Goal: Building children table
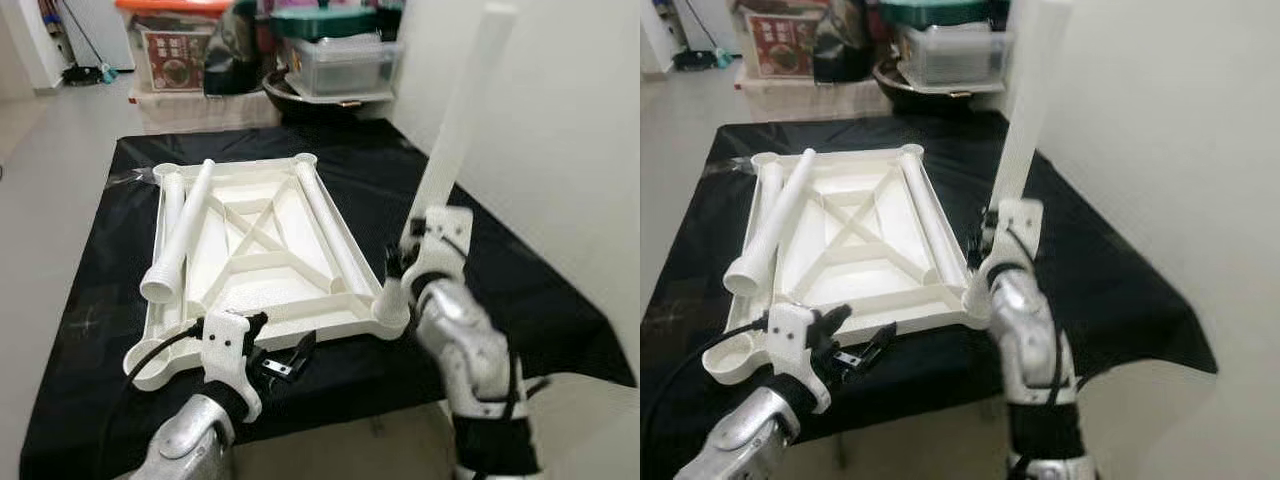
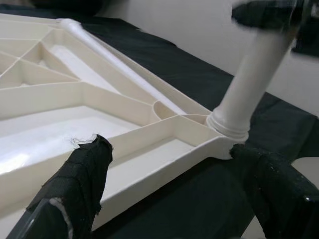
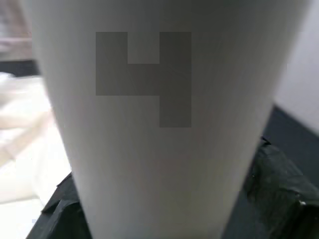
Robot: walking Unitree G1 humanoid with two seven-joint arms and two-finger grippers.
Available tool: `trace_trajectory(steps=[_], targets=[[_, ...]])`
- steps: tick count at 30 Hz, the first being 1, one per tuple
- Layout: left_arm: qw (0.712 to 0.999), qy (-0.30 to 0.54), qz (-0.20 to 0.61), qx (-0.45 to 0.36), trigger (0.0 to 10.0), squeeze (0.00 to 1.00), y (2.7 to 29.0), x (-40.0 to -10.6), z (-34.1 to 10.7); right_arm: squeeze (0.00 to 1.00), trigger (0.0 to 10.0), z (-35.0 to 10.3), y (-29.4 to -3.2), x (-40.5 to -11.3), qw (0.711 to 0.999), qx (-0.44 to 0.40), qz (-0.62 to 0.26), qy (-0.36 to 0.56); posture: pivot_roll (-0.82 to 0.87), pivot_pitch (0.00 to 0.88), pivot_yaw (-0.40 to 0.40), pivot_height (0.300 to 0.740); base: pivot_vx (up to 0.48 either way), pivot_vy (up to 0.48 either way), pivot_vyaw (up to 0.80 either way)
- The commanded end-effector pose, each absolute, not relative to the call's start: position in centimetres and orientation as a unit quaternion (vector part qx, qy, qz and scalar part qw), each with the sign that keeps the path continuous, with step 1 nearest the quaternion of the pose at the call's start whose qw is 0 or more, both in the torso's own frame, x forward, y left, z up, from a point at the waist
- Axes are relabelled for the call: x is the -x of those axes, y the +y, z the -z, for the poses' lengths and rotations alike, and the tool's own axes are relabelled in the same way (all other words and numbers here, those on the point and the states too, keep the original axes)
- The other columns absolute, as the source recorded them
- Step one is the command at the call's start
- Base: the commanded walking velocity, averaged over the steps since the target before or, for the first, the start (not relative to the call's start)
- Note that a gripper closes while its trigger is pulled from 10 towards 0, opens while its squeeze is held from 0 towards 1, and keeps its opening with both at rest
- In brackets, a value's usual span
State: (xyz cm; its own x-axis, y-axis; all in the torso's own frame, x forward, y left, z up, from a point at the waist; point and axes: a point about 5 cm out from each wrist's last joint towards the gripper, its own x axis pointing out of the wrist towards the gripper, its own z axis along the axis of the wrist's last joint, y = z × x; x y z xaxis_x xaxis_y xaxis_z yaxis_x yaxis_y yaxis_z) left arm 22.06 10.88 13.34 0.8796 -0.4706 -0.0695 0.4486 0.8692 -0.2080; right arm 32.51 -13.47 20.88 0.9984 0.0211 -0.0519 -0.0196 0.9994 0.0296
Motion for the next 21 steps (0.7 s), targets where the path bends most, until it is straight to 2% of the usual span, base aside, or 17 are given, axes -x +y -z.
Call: trace_trajectory(steps=[1, 3, 5, 8, 9, 11, 12, 13, 14, 16, 17, 20, 21], targets=[[0.963, 0.067, 0.241, 0.099, 10.0, 0.00, 10.9, -22.1, -13.1, 0.00, 10.0, -20.9, -12.9, -32.7, 0.998, -0.019, -0.049, 0.036, 0.14, 0.000, -0.088, 0.740, 0.000, 0.000, 0.00], [0.964, 0.064, 0.239, 0.100, 10.0, 0.00, 10.8, -22.2, -13.2, 0.00, 10.0, -22.2, -12.7, -32.4, 0.978, -0.025, -0.203, 0.032, 0.14, 0.000, -0.096, 0.740, 0.000, 0.000, 0.00], [0.965, 0.061, 0.235, 0.102, 10.0, 0.00, 10.8, -22.2, -13.4, 0.00, 10.0, -23.7, -13.2, -31.5, 0.949, 0.004, -0.314, 0.007, 0.14, 0.000, -0.098, 0.740, 0.000, 0.000, 0.00], [0.965, 0.061, 0.234, 0.103, 10.0, 0.00, 10.8, -22.3, -13.4, 0.00, 10.0, -24.0, -13.5, -31.2, 0.940, 0.024, -0.341, 0.003, 0.14, 0.000, -0.098, 0.740, 0.000, 0.000, 0.00], [0.965, 0.057, 0.236, 0.103, 10.0, 0.00, 10.6, -22.5, -13.6, 0.00, 10.0, -23.9, -13.9, -31.2, 0.919, 0.054, -0.390, 0.001, 0.15, 0.000, -0.105, 0.740, 0.000, 0.000, 0.00], [0.964, 0.056, 0.237, 0.103, 10.0, 0.00, 10.6, -22.5, -13.7, 0.00, 10.0, -23.8, -14.0, -31.4, 0.913, 0.058, -0.404, 0.004, 0.16, 0.000, -0.105, 0.740, 0.000, 0.000, 0.00], [0.965, 0.056, 0.237, 0.102, 10.0, 0.00, 10.5, -22.5, -13.6, 0.00, 5.1, -23.2, -13.9, -32.0, 0.910, 0.056, -0.411, 0.013, 0.16, 0.000, -0.105, 0.740, 0.000, 0.000, 0.00], [0.965, 0.056, 0.237, 0.102, 10.0, 0.00, 10.5, -22.5, -13.6, 0.00, 5.1, -23.2, -13.9, -32.0, 0.910, 0.056, -0.411, 0.013, 0.16, 0.000, -0.105, 0.740, 0.000, 0.000, 0.00], [0.965, 0.056, 0.236, 0.101, 10.0, 0.00, 10.5, -22.5, -13.6, 0.00, 2.3, -22.6, -13.8, -32.5, 0.908, 0.051, -0.414, 0.022, 0.17, 0.000, -0.109, 0.740, 0.000, 0.000, 0.00], [0.965, 0.056, 0.236, 0.100, 10.0, 0.00, 10.5, -22.4, -13.6, 0.00, 2.3, -22.3, -13.7, -32.8, 0.908, 0.047, -0.415, 0.027, 0.18, 0.000, -0.112, 0.740, 0.000, 0.000, 0.00], [0.965, 0.056, 0.235, 0.099, 10.0, 0.00, 10.5, -22.3, -13.6, 0.00, 0.0, -21.9, -13.6, -33.3, 0.909, 0.038, -0.412, 0.037, 0.18, 0.000, -0.113, 0.740, 0.000, 0.000, 0.00], [0.966, 0.055, 0.233, 0.097, 10.0, 0.00, 10.6, -22.1, -13.7, 0.00, 0.0, -21.7, -13.9, -34.3, 0.923, 0.015, -0.381, 0.045, 0.19, 0.000, -0.114, 0.740, 0.000, 0.000, 0.00], [0.966, 0.055, 0.232, 0.097, 10.0, 0.00, 10.7, -22.1, -13.7, 0.00, 0.0, -21.4, -14.7, -35.3, 0.946, 0.019, -0.317, 0.060, 0.18, 0.000, -0.115, 0.740, 0.000, 0.000, 0.00]])
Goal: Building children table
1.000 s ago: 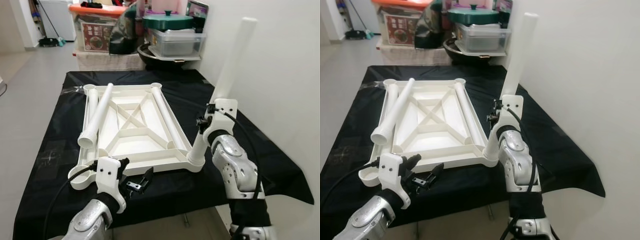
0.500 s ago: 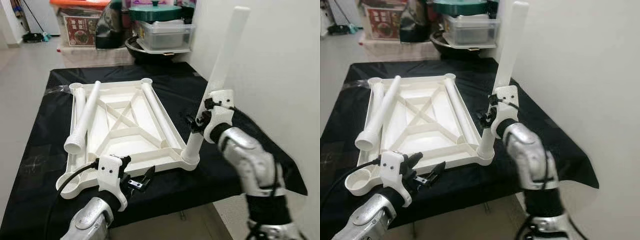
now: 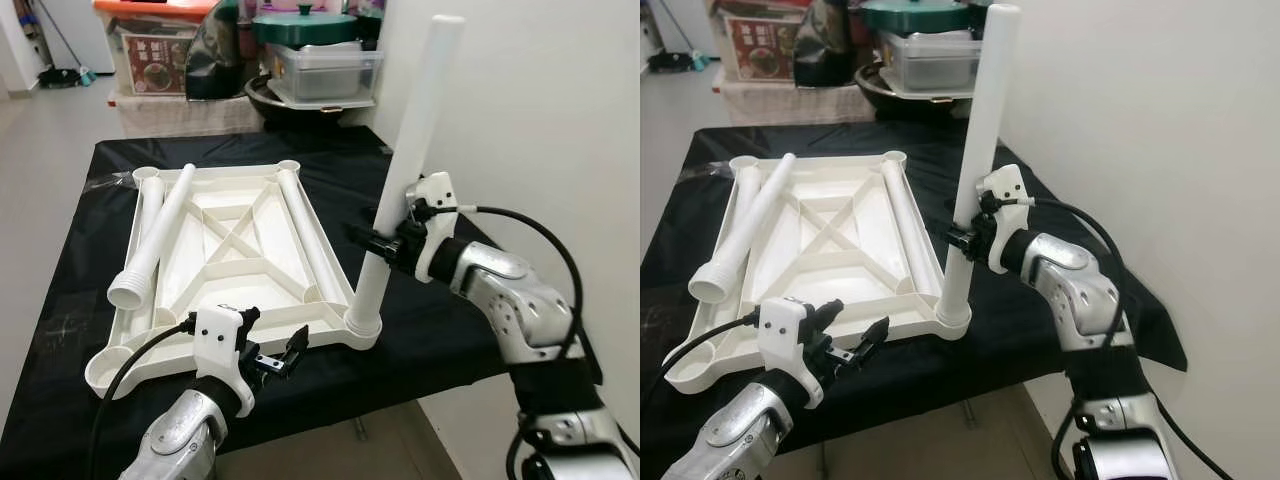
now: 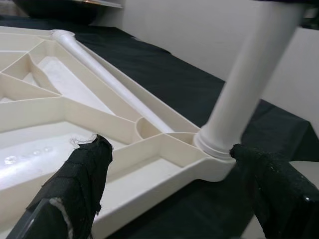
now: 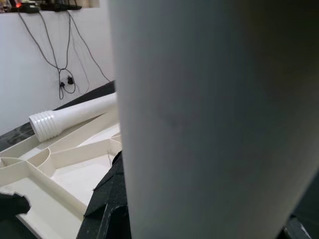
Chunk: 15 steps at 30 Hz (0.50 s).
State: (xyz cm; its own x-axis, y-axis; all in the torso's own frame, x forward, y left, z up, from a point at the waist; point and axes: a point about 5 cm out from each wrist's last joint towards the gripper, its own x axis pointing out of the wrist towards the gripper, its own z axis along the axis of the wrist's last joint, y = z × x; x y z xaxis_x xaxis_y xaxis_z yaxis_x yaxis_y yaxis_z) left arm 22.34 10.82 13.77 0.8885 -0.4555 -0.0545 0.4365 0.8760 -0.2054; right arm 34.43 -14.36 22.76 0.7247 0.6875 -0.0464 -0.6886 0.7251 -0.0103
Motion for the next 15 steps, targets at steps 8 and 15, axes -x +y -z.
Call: trace_trajectory(steps=[8, 15], targets=[[0.965, 0.059, 0.235, 0.100, 10.0, 0.00, 10.5, -21.9, -13.6, 0.00, 0.0, -19.4, -17.3, -35.9, 0.996, -0.020, 0.015, 0.087, 0.18, 0.000, -0.115, 0.740, 0.000, 0.000, 0.00], [0.965, 0.061, 0.237, 0.097, 10.0, 0.00, 10.7, -21.8, -13.6, 0.00, 10.0, -18.1, -10.4, -32.9, 0.991, -0.083, 0.000, 0.102, 0.19, 0.000, -0.099, 0.740, 0.000, 0.000, 0.00]])
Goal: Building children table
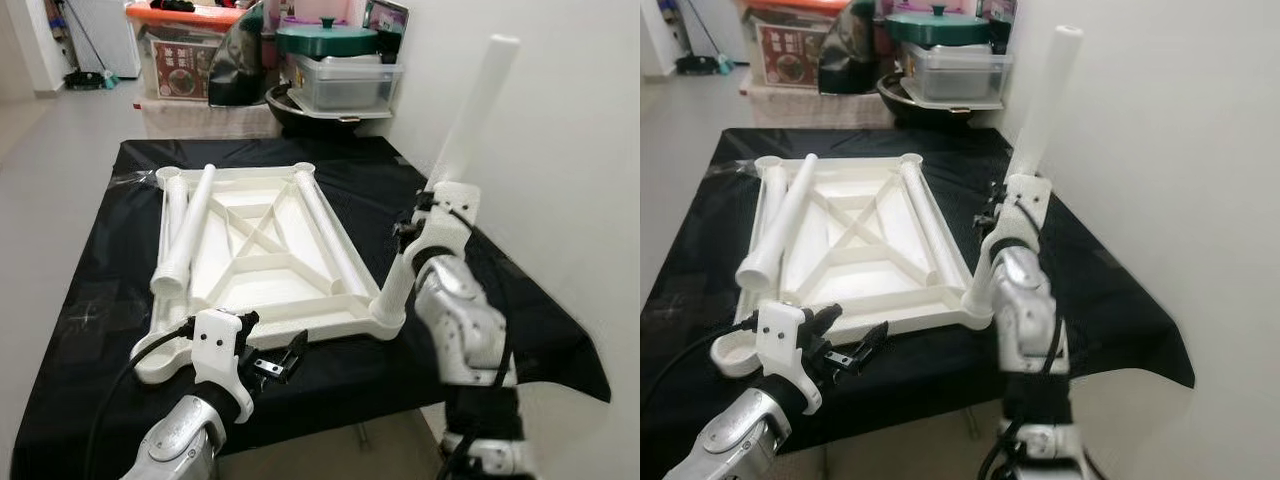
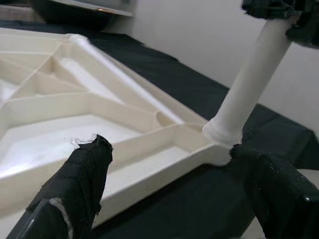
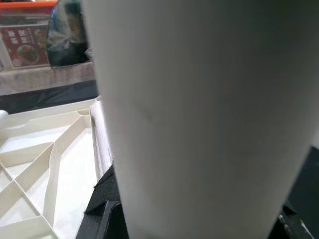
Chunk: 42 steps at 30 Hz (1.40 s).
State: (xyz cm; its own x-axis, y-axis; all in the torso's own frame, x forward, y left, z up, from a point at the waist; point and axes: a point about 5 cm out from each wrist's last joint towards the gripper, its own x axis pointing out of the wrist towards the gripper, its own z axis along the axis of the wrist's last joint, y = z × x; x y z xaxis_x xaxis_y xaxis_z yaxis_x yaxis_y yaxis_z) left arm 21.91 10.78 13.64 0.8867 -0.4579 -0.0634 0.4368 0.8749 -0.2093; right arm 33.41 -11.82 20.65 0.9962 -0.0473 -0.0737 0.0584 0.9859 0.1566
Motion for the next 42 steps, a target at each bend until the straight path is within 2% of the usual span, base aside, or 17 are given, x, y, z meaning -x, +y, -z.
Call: trace_trajectory(steps=[1, 2, 5, 6, 8, 13, 17, 18, 19, 20, 23, 25, 31, 32, 37, 38, 42], targets=[[0.965, 0.061, 0.237, 0.097, 10.0, 0.00, 10.7, -21.8, -13.6, 0.00, 10.0, -18.1, -10.4, -32.9, 0.991, -0.083, 0.000, 0.102, 0.19, 0.000, -0.099, 0.740, 0.000, 0.000, 0.00], [0.965, 0.062, 0.236, 0.096, 10.0, 0.00, 10.9, -21.9, -13.6, 1.00, 10.0, -18.6, -8.9, -32.3, 0.990, -0.106, -0.041, 0.082, 0.19, 0.000, -0.096, 0.740, 0.000, 0.000, 0.00], [0.963, 0.065, 0.244, 0.092, 10.0, 0.00, 11.0, -22.1, -13.5, 1.00, 10.0, -20.3, -8.3, -32.6, 0.989, -0.091, -0.105, 0.056, 0.17, 0.000, -0.085, 0.740, 0.000, 0.000, 0.00], [0.963, 0.065, 0.245, 0.092, 10.0, 0.00, 11.0, -22.2, -13.5, 0.00, 10.0, -20.8, -8.7, -32.9, 0.987, -0.085, -0.129, 0.055, 0.16, 0.000, -0.088, 0.740, 0.000, 0.000, 0.00], [0.963, 0.065, 0.244, 0.092, 10.0, 0.00, 11.0, -22.3, -13.5, 0.00, 10.0, -21.1, -8.9, -32.9, 0.985, -0.085, -0.140, 0.054, 0.16, 0.000, -0.088, 0.740, 0.000, 0.000, 0.00], [0.963, 0.065, 0.241, 0.098, 10.0, 0.00, 11.1, -22.3, -13.4, 0.00, 10.0, -23.2, -11.9, -32.3, 0.934, -0.061, -0.351, 0.023, 0.16, 0.000, -0.100, 0.740, 0.000, 0.000, 0.00], [0.964, 0.064, 0.239, 0.101, 10.0, 0.00, 11.0, -22.4, -13.4, 0.00, 10.0, -22.9, -13.4, -32.8, 0.916, -0.016, -0.401, 0.025, 0.17, 0.000, -0.105, 0.740, 0.000, 0.000, 0.00], [0.963, 0.063, 0.240, 0.101, 10.0, 0.00, 10.9, -22.4, -13.4, 0.00, 4.6, -22.7, -13.5, -33.1, 0.913, -0.010, -0.407, 0.030, 0.17, 0.000, -0.104, 0.740, 0.000, 0.000, 0.00], [0.963, 0.064, 0.240, 0.100, 10.0, 0.00, 10.9, -22.3, -13.3, 0.00, 4.6, -22.4, -13.6, -33.4, 0.911, -0.005, -0.410, 0.036, 0.17, 0.000, -0.104, 0.740, 0.000, 0.000, 0.00], [0.964, 0.065, 0.239, 0.099, 10.0, 0.00, 10.9, -22.2, -13.3, 0.00, 0.0, -22.0, -13.6, -33.8, 0.912, -0.004, -0.408, 0.046, 0.18, 0.000, -0.108, 0.740, 0.000, 0.000, 0.00], [0.965, 0.066, 0.236, 0.097, 10.0, 0.00, 11.0, -22.0, -13.3, 0.00, 0.0, -21.3, -13.8, -34.5, 0.922, -0.010, -0.381, 0.062, 0.19, 0.000, -0.110, 0.740, 0.000, 0.000, 0.00], [0.965, 0.066, 0.234, 0.095, 10.0, 0.00, 11.0, -21.7, -13.3, 0.00, 0.0, -20.3, -14.8, -35.9, 0.961, -0.008, -0.263, 0.089, 0.19, 0.000, -0.112, 0.740, 0.000, 0.000, 0.00], [0.964, 0.069, 0.234, 0.102, 10.0, 0.00, 10.8, -21.4, -13.3, 0.00, 0.0, -17.7, -16.2, -36.2, 0.989, -0.058, -0.067, 0.120, 0.18, 0.000, -0.108, 0.740, 0.000, 0.000, 0.00], [0.963, 0.071, 0.239, 0.103, 10.0, 0.00, 10.7, -21.3, -13.3, 0.00, 0.0, -16.4, -15.1, -34.5, 0.990, -0.071, 0.033, 0.120, 0.18, 0.000, -0.098, 0.740, 0.000, 0.000, 0.00], [0.962, 0.073, 0.241, 0.101, 10.0, 0.00, 10.8, -21.4, -13.2, 0.00, 0.0, -16.5, -11.3, -33.2, 0.986, -0.110, 0.012, 0.126, 0.18, 0.000, -0.085, 0.740, 0.000, 0.000, 0.00], [0.962, 0.074, 0.243, 0.100, 10.0, 0.00, 10.9, -21.4, -13.2, 0.00, 10.0, -17.0, -9.4, -32.7, 0.986, -0.112, -0.019, 0.120, 0.17, 0.000, -0.084, 0.740, 0.000, 0.000, 0.00], [0.962, 0.074, 0.246, 0.097, 10.0, 0.00, 11.0, -21.4, -13.2, 0.01, 10.0, -19.5, -7.0, -32.2, 0.989, -0.096, -0.096, 0.058, 0.17, 0.000, -0.086, 0.740, 0.000, 0.000, 0.00]])
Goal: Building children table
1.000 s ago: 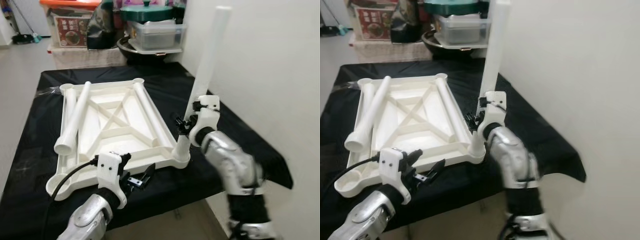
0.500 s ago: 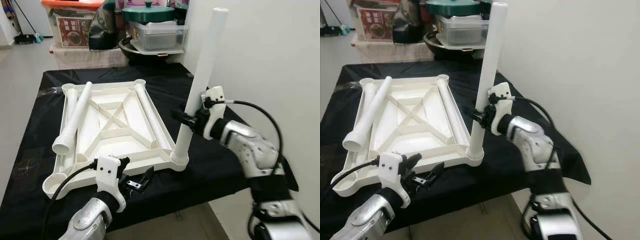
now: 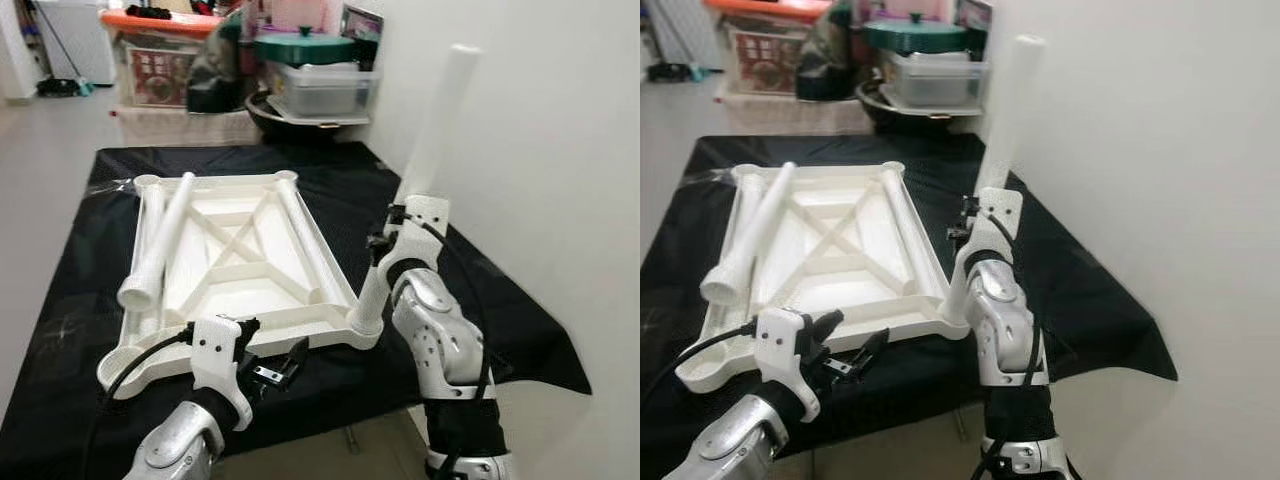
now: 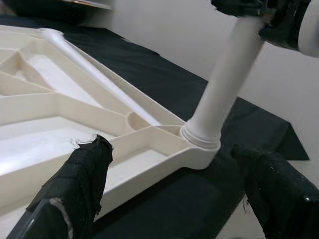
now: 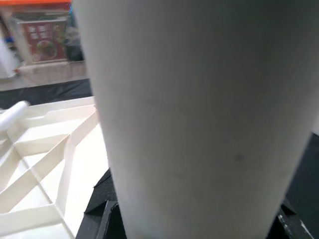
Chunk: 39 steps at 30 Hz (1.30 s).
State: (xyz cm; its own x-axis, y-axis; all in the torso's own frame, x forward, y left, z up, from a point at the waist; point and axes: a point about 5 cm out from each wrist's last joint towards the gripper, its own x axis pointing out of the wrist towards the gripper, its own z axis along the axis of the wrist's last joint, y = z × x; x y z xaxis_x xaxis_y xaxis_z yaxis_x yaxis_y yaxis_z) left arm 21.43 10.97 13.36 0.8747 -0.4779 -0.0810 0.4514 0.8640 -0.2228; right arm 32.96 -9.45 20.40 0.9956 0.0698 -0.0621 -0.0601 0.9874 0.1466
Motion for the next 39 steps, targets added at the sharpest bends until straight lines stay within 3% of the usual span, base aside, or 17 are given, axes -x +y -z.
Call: trace_trajectory(steps=[1, 2, 5, 6, 13, 14, 18, 19, 21, 22, 26, 29, 30, 32, 34, 38, 39], targets=[[0.962, 0.074, 0.246, 0.097, 10.0, 0.00, 11.0, -21.4, -13.2, 0.01, 10.0, -19.5, -7.0, -32.2, 0.989, -0.096, -0.096, 0.058, 0.17, 0.000, -0.086, 0.740, 0.000, 0.000, 0.00], [0.962, 0.073, 0.245, 0.097, 10.0, 0.00, 11.0, -21.5, -13.3, 1.00, 10.0, -20.1, -7.5, -32.7, 0.990, -0.079, -0.108, 0.049, 0.17, 0.000, -0.086, 0.740, 0.000, 0.000, 0.00], [0.962, 0.072, 0.244, 0.098, 10.0, 0.00, 11.0, -21.6, -13.3, 1.00, 10.0, -20.5, -8.2, -33.1, 0.990, -0.068, -0.117, 0.047, 0.17, 0.000, -0.089, 0.740, 0.000, 0.000, 0.00], [0.962, 0.071, 0.244, 0.100, 10.0, 0.00, 11.0, -21.8, -13.3, 0.00, 10.0, -21.7, -9.8, -33.8, 0.983, -0.052, -0.172, 0.042, 0.16, 0.000, -0.089, 0.740, 0.000, 0.000, 0.00], [0.962, 0.069, 0.244, 0.100, 10.0, 0.00, 10.9, -22.0, -13.3, 0.00, 10.0, -23.2, -11.3, -33.8, 0.961, -0.043, -0.273, 0.028, 0.17, 0.000, -0.096, 0.740, 0.000, 0.000, 0.00], [0.962, 0.069, 0.244, 0.102, 10.0, 0.00, 10.8, -22.0, -13.3, 0.00, 10.0, -23.5, -12.3, -33.5, 0.943, -0.021, -0.332, 0.028, 0.16, 0.000, -0.099, 0.740, 0.000, 0.000, 0.00], [0.962, 0.064, 0.246, 0.104, 10.0, 0.00, 10.5, -22.3, -13.4, 0.00, 10.0, -23.4, -14.1, -33.3, 0.911, 0.024, -0.412, 0.030, 0.17, 0.000, -0.100, 0.740, 0.000, 0.000, 0.00], [0.961, 0.064, 0.249, 0.102, 10.0, 0.00, 10.4, -22.3, -13.5, 0.00, 3.4, -23.1, -14.5, -33.4, 0.902, 0.036, -0.430, 0.034, 0.17, 0.000, -0.100, 0.740, 0.000, 0.000, 0.00], [0.961, 0.063, 0.251, 0.101, 10.0, 0.00, 10.3, -22.2, -13.5, 0.00, 3.4, -23.0, -14.7, -33.5, 0.898, 0.041, -0.437, 0.036, 0.17, 0.000, -0.099, 0.740, 0.000, 0.000, 0.00], [0.961, 0.064, 0.250, 0.101, 10.0, 0.00, 10.4, -22.2, -13.4, 0.00, 0.0, -22.7, -14.8, -34.0, 0.904, 0.040, -0.424, 0.040, 0.17, 0.000, -0.104, 0.740, 0.000, 0.000, 0.00], [0.962, 0.065, 0.247, 0.101, 10.0, 0.00, 10.5, -22.2, -13.4, 0.00, 0.0, -22.2, -15.1, -35.0, 0.922, 0.034, -0.382, 0.053, 0.17, 0.000, -0.106, 0.740, 0.000, 0.000, 0.00], [0.962, 0.065, 0.244, 0.105, 10.0, 0.00, 10.4, -21.9, -13.4, 0.00, 0.0, -21.5, -16.8, -37.3, 0.983, 0.013, -0.171, 0.067, 0.17, 0.000, -0.114, 0.740, 0.000, 0.000, 0.00], [0.962, 0.065, 0.244, 0.105, 10.0, 0.00, 10.4, -21.9, -13.4, 0.00, 0.0, -21.5, -16.8, -37.3, 0.983, 0.013, -0.171, 0.067, 0.17, 0.000, -0.114, 0.740, 0.000, 0.000, 0.00], [0.962, 0.065, 0.243, 0.107, 10.0, 0.00, 10.4, -22.0, -13.4, 0.00, 0.0, -20.4, -17.6, -36.9, 0.996, -0.026, -0.013, 0.079, 0.17, 0.000, -0.112, 0.740, 0.000, 0.000, 0.00], [0.962, 0.066, 0.244, 0.107, 10.0, 0.00, 10.4, -21.9, -13.4, 0.00, 0.0, -19.4, -17.2, -35.6, 0.993, -0.053, 0.064, 0.085, 0.17, 0.000, -0.108, 0.740, 0.000, 0.000, 0.00], [0.962, 0.069, 0.244, 0.106, 10.0, 0.00, 10.5, -21.8, -13.2, 0.00, 0.0, -18.8, -15.4, -33.9, 0.989, -0.073, 0.101, 0.082, 0.17, 0.000, -0.108, 0.740, 0.000, 0.000, 0.00], [0.962, 0.068, 0.244, 0.106, 10.0, 0.00, 10.5, -21.8, -13.3, 0.00, 9.1, -18.4, -12.8, -33.3, 0.990, -0.082, 0.056, 0.096, 0.17, 0.000, -0.097, 0.740, 0.000, 0.000, 0.00]])
